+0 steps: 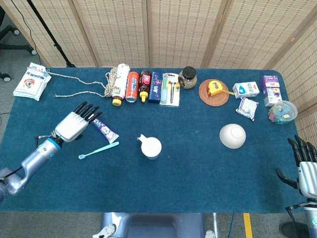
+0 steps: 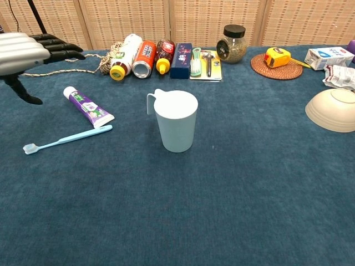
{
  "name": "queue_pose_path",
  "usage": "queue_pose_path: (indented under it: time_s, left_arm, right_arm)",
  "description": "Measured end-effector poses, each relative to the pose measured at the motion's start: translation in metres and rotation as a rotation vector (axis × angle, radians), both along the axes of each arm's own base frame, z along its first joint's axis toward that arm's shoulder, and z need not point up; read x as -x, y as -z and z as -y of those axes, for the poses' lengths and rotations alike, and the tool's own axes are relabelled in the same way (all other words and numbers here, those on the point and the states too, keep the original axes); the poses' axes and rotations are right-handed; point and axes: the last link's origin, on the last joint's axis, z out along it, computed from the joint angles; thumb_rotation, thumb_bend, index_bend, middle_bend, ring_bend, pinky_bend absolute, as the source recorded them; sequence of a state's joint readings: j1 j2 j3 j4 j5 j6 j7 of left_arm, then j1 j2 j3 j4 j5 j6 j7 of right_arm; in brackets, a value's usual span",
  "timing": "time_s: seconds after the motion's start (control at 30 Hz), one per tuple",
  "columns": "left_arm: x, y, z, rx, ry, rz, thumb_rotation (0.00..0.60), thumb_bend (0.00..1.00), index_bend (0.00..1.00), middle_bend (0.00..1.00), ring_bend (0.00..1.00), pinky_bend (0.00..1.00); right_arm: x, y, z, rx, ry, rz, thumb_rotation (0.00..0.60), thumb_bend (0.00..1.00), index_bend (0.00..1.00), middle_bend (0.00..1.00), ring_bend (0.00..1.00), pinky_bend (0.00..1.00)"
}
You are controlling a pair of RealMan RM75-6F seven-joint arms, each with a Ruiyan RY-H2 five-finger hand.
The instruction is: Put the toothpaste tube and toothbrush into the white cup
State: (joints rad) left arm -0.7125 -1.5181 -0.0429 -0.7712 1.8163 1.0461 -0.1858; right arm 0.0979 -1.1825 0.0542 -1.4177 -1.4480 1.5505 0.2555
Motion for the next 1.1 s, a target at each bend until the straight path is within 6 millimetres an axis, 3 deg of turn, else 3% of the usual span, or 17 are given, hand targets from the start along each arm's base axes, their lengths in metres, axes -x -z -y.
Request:
queue_pose_path:
  time_s: [0.23, 0.4, 0.6, 0.87, 1.1]
  left_arm:
    - [-0.02, 0.051, -0.021, 0.089, 0.021, -0.058, 0.6, 0.19, 0.0, 0.0, 0.0, 0.14]
    - [-0.028, 0.072, -0.022, 0.129, 0.028, -0.056, 0.6, 0.22, 0.11, 0.0, 0.05, 0.23]
    - [-0.032, 0.08, -0.023, 0.136, 0.048, -0.063, 0.6, 0.24, 0.27, 0.09, 0.15, 0.32]
    - [-0.029, 0.078, -0.021, 0.12, 0.07, -0.056, 0.6, 0.28, 0.51, 0.31, 0.33, 0.47]
    - [-0.022, 0.076, -0.018, 0.092, 0.07, -0.054, 0.6, 0.35, 0.62, 0.41, 0.43, 0.6]
  right_arm:
    - [0.004, 0.002, 0.003, 0.015, 0.021, -0.01, 0.6, 0.31, 0.0, 0.0, 0.0, 0.0]
    - [0.006, 0.002, 0.003, 0.02, 0.025, -0.001, 0.6, 0.31, 0.0, 0.0, 0.0, 0.0]
    - [0.006, 0.002, 0.004, 0.019, 0.026, 0.012, 0.6, 0.31, 0.0, 0.0, 0.0, 0.01]
    - [0.007, 0.004, 0.004, 0.01, 0.024, 0.029, 0.6, 0.31, 0.0, 0.0, 0.0, 0.01]
    - [0.005, 0.004, 0.004, 0.013, 0.016, 0.042, 0.6, 0.31, 0.0, 0.0, 0.0, 0.02]
